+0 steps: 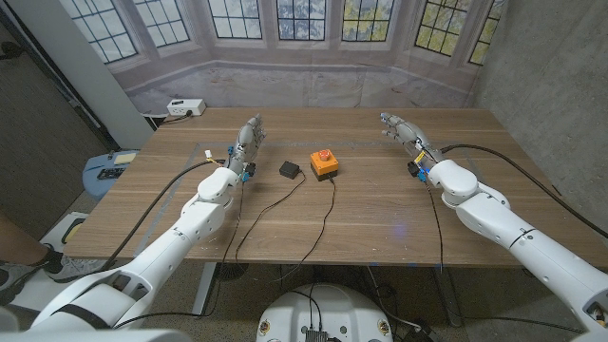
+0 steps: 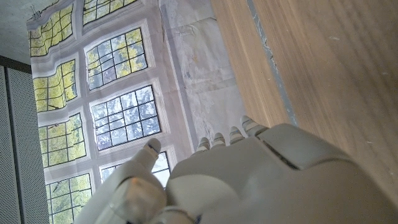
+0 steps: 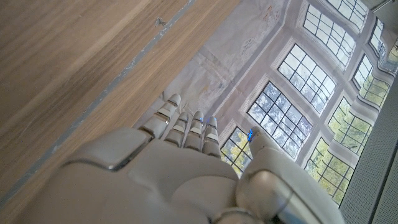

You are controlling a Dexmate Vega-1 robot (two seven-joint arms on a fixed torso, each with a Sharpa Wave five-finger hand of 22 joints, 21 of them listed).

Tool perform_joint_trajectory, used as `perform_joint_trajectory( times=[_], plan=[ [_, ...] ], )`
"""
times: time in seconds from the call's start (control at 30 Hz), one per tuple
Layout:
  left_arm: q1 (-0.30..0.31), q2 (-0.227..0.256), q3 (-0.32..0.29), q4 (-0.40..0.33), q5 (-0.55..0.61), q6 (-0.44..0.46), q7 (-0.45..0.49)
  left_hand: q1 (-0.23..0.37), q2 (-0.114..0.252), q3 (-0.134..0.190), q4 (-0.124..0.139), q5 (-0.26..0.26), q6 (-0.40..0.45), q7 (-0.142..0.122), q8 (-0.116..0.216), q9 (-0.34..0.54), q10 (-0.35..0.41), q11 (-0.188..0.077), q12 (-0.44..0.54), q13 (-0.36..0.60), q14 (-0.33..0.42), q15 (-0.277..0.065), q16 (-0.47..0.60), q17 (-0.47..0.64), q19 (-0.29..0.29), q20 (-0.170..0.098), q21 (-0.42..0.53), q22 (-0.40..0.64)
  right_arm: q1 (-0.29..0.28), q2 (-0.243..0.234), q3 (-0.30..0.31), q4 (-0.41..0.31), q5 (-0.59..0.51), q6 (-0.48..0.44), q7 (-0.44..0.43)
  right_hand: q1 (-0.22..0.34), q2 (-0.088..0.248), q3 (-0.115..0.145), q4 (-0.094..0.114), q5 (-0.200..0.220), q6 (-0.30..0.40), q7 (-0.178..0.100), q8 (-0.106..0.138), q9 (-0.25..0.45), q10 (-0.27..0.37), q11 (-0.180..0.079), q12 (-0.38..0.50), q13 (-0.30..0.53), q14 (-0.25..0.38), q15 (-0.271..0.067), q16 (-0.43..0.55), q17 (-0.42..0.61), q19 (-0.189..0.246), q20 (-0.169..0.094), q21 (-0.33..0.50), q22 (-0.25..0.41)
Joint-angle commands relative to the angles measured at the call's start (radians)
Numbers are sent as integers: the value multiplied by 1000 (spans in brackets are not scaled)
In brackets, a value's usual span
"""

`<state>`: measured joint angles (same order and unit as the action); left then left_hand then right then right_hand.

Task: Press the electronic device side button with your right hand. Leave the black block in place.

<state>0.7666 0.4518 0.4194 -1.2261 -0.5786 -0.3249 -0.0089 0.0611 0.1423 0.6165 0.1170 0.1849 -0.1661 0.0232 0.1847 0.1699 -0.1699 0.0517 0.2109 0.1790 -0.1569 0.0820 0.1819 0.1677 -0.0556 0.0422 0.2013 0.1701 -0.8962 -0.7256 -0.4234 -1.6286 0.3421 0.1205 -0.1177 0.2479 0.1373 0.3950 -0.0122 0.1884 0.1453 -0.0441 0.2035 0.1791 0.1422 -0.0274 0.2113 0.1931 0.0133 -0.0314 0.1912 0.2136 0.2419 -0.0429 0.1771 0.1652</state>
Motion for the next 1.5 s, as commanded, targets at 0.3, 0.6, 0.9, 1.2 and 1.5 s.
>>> perform_joint_trajectory(
  times=[0.3, 0.6, 0.9, 1.2, 1.5],
  plan=[
    [-3, -5, -4, 20, 3, -24, -6, 13, -5, 2, -11, -1, 13, -2, 6, 4, 2, 2, 5, 4, 12, -1, 3, 1, 14, 1, 3, 2, 7, -35, -42, -120, -208, -94, -74, 21, -3, 0, -18, -3, 32, -8, 10, 4, 29, -19, 8, 3, 14, -49, 12, -4, -3, -67, 6, 1],
    [-16, -11, -2, 48, -2, -33, -23, 15, -6, 3, -13, -1, 13, -3, 4, 4, 3, 3, 3, 4, 14, -1, 2, 1, 15, 1, 2, 2, 27, -42, -71, -155, -296, -145, -81, 23, -3, -2, -22, -4, 38, -11, 9, 5, 34, -25, 7, 3, 12, -46, 12, -5, -10, -68, 5, 1],
    [-17, -13, -1, 50, 1, -35, -20, 17, -6, 4, -15, -2, 13, -3, 3, 4, 4, 1, 2, 4, 15, -3, 1, 1, 16, 1, 1, 2, 34, -62, -96, -218, -391, -214, -82, 23, -4, -4, -25, -5, 42, -16, 8, 4, 41, -30, 8, 3, 7, -43, 12, -5, -17, -67, 4, 2],
    [-11, -12, 1, 35, 5, -32, -12, 19, -6, 5, -17, -2, 14, -4, 2, 4, 5, 2, 1, 4, 16, -3, 0, 2, 19, -1, 0, 2, 31, -87, -115, -271, -468, -254, -65, 19, -3, -9, -26, -6, 48, -24, 7, 4, 47, -40, 6, 2, 2, -26, 13, -4, -27, -56, 3, 2],
    [-10, -11, 3, 30, 6, -30, -14, 20, -6, 5, -19, -2, 14, -4, 1, 4, 5, 1, 0, 4, 17, -2, -1, 2, 20, 0, 0, 2, 41, -97, -151, -314, -565, -311, -37, 18, -4, -11, -29, -7, 51, -28, 5, 4, 52, -46, 5, 2, 3, -22, 16, -3, -30, -52, 3, 2]
  ],
)
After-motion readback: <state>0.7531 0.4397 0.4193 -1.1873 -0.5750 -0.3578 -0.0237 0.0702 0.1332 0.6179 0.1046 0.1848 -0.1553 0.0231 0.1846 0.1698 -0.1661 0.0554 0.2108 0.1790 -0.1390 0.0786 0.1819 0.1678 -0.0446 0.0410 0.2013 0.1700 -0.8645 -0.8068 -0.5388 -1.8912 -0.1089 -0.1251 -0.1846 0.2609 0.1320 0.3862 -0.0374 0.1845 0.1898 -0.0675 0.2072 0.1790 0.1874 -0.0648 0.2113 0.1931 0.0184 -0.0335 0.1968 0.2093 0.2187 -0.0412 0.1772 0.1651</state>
